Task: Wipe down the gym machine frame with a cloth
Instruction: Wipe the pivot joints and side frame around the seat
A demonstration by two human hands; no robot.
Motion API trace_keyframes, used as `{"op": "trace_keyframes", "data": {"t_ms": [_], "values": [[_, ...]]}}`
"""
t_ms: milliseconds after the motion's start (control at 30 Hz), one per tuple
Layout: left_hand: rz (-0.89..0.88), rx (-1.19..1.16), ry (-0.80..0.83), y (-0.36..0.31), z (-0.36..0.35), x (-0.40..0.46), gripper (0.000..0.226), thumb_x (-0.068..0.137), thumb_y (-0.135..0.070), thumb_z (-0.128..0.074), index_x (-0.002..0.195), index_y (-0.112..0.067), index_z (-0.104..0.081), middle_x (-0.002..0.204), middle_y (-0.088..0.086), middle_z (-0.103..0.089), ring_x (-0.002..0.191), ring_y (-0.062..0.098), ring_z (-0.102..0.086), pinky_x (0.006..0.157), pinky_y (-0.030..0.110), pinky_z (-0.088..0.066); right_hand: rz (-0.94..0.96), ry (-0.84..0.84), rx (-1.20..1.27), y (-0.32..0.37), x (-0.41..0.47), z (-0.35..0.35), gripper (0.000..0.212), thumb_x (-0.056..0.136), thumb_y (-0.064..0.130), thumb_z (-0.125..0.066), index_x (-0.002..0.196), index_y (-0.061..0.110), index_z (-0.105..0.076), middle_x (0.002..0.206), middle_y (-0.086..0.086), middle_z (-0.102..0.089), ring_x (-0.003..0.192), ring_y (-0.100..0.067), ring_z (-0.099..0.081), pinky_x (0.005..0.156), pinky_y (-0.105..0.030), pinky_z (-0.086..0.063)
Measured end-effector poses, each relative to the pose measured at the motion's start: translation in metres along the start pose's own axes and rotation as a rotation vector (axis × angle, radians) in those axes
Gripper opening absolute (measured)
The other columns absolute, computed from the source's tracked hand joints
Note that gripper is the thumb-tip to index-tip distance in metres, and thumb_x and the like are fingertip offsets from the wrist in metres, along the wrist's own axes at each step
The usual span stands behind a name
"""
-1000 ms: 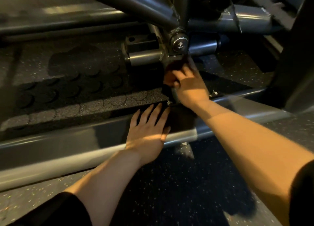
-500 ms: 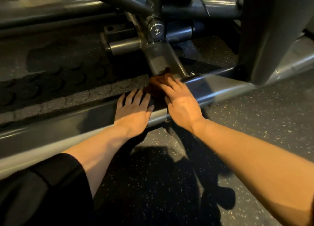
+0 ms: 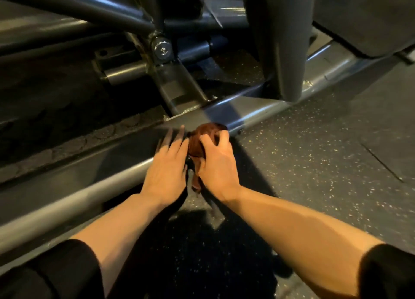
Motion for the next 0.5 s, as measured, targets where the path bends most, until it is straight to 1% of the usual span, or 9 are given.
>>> {"op": "trace_keyframes", "data": {"t_ms": [67,100,167,233,300,333,367,433,500], "values": [[-0.016,-0.018,0.022,-0.015,-0.003,0.011,0.07,0.088,-0.018,-0.051,0.152,-0.01,-0.023,0.161,0.01,-0.015,0.149,0.029,-0.006,0.121,0.049,-0.014,-0.048,-0.038,0.029,-0.008,0.011,0.011,0.044,0.084,0.009,-0.06,0.125,0.021,-0.052,0.135,-0.011,-0.039,0.114,-0.032,-0.049,0.096,-0.038,-0.047],[-0.036,0.015,0.063,-0.023,-0.004,0.022,0.073,0.09,-0.019,-0.052,0.153,-0.011,-0.017,0.162,0.009,-0.009,0.15,0.026,-0.002,0.121,0.046,-0.013,-0.131,-0.058,0.023,-0.022,0.019,0.021,0.045,0.086,0.011,-0.059,0.129,0.021,-0.05,0.135,-0.011,-0.04,0.116,-0.032,-0.049,0.096,-0.038,-0.046],[-0.053,0.079,0.156,-0.034,-0.007,0.042,0.077,0.093,-0.019,-0.054,0.155,-0.012,-0.007,0.163,0.006,0.003,0.15,0.021,0.006,0.122,0.042,-0.009,-0.406,-0.119,0.043,-0.056,0.035,0.042,0.046,0.09,0.015,-0.055,0.135,0.02,-0.047,0.132,-0.012,-0.044,0.115,-0.032,-0.05,0.097,-0.039,-0.045],[-0.026,0.124,0.258,-0.044,-0.009,0.059,0.079,0.095,-0.02,-0.053,0.155,-0.012,-0.003,0.163,0.006,0.009,0.15,0.02,0.008,0.122,0.043,-0.007,-0.649,-0.201,0.209,-0.085,0.046,0.06,0.048,0.091,0.021,-0.058,0.137,0.019,-0.047,0.131,-0.01,-0.041,0.117,-0.031,-0.049,0.104,-0.041,-0.041],[0.018,0.191,0.34,-0.053,-0.011,0.069,0.081,0.093,-0.017,-0.052,0.155,-0.011,0.0,0.162,0.006,0.011,0.15,0.02,0.008,0.121,0.044,-0.005,-0.692,-0.23,0.454,-0.097,0.055,0.062,0.05,0.089,0.023,-0.064,0.137,0.018,-0.051,0.131,-0.005,-0.043,0.117,-0.024,-0.05,0.107,-0.035,-0.039],[0.038,0.22,0.365,-0.054,-0.012,0.072,0.082,0.092,-0.015,-0.052,0.155,-0.011,0.0,0.162,0.006,0.012,0.15,0.02,0.008,0.12,0.045,-0.005,-0.672,-0.222,0.53,-0.095,0.058,0.057,0.049,0.089,0.02,-0.064,0.137,0.015,-0.052,0.131,-0.005,-0.045,0.117,-0.023,-0.05,0.106,-0.031,-0.038],[0.055,0.232,0.383,-0.054,-0.011,0.071,0.083,0.091,-0.013,-0.052,0.155,-0.012,0.001,0.162,0.005,0.013,0.15,0.019,0.009,0.12,0.044,-0.005,-0.643,-0.218,0.553,-0.09,0.06,0.048,0.05,0.089,0.013,-0.061,0.138,0.011,-0.05,0.134,-0.008,-0.046,0.12,-0.026,-0.05,0.105,-0.031,-0.038],[0.077,0.224,0.409,-0.054,-0.007,0.072,0.084,0.09,-0.009,-0.05,0.155,-0.014,0.002,0.162,0.002,0.014,0.149,0.017,0.009,0.119,0.042,-0.006,-0.636,-0.241,0.574,-0.084,0.064,0.037,0.053,0.089,0.001,-0.053,0.141,0.002,-0.04,0.142,-0.018,-0.04,0.127,-0.036,-0.042,0.106,-0.037,-0.037],[0.081,0.219,0.42,-0.053,-0.004,0.074,0.085,0.089,-0.006,-0.05,0.155,-0.016,0.002,0.162,0.0,0.014,0.149,0.015,0.01,0.119,0.04,-0.006,-0.676,-0.238,0.6,-0.089,0.078,0.036,0.055,0.094,0.005,-0.049,0.146,0.003,-0.032,0.146,-0.023,-0.036,0.132,-0.041,-0.038,0.111,-0.046,-0.033]]}}
Point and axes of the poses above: each hand's wrist, its own x-axis towards the middle knuckle, its own z-axis out of the back of the hand, y = z × x, the point moved 2 cm from there along x, towards the middle knuckle
